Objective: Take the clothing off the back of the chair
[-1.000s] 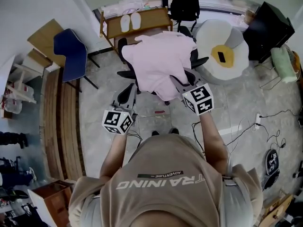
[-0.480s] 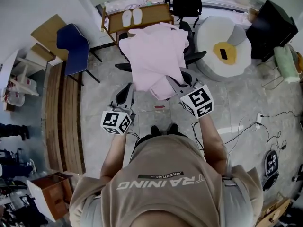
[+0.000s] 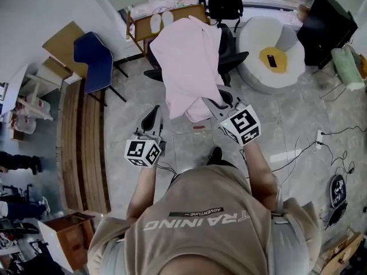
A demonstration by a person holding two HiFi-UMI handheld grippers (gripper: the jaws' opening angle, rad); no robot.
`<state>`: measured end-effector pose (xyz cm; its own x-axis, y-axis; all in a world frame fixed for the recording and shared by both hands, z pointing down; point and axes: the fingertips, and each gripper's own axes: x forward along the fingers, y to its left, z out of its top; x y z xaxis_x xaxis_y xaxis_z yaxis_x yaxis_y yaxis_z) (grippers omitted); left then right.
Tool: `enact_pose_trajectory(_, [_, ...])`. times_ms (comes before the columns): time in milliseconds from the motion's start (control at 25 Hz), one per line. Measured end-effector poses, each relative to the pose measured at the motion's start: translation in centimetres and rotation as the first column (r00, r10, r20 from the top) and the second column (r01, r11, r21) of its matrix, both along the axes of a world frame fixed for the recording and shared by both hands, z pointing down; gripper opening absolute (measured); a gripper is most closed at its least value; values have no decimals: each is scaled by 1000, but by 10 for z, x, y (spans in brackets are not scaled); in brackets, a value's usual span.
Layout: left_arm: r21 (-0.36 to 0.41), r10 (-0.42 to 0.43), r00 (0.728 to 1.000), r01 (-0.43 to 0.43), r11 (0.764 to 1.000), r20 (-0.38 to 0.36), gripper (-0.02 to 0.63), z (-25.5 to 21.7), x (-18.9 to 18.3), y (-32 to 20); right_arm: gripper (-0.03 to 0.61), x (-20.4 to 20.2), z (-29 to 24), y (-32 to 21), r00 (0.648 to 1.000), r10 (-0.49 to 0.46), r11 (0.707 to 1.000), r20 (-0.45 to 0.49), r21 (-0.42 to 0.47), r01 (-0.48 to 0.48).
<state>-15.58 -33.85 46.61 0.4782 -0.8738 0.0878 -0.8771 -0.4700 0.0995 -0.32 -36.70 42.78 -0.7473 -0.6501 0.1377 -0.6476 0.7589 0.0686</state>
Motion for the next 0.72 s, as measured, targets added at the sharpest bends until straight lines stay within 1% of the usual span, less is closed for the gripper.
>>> enact_pose_trajectory(120, [7,28,1000,-28,1000,-5,12,-2,-6,21,127,-2,-4,25,999,29,1000,30,-5,-29])
enact_pose_trajectory(320, [11,90,996,-90,996,-7,12,-3,-23,64,126,-15,-13,81,993,72,997,92,-12,-71])
enact_pose_trajectory(480, [-9,103,995,-103,995,-15,12,6,-32,91,123,-21,-4,121,993,80,996,85,-36,-78])
enact_pose_trajectory(600, [-19,108,994,-108,994,-27,12,8,-30,110,121,-19,7,149,993,84,994,86,-75,-78])
enact_pose_trajectory(720, [-23,111,993,-112,993,-31,12,9,-29,127,120,-17,12,172,992,91,992,87,-94,-83])
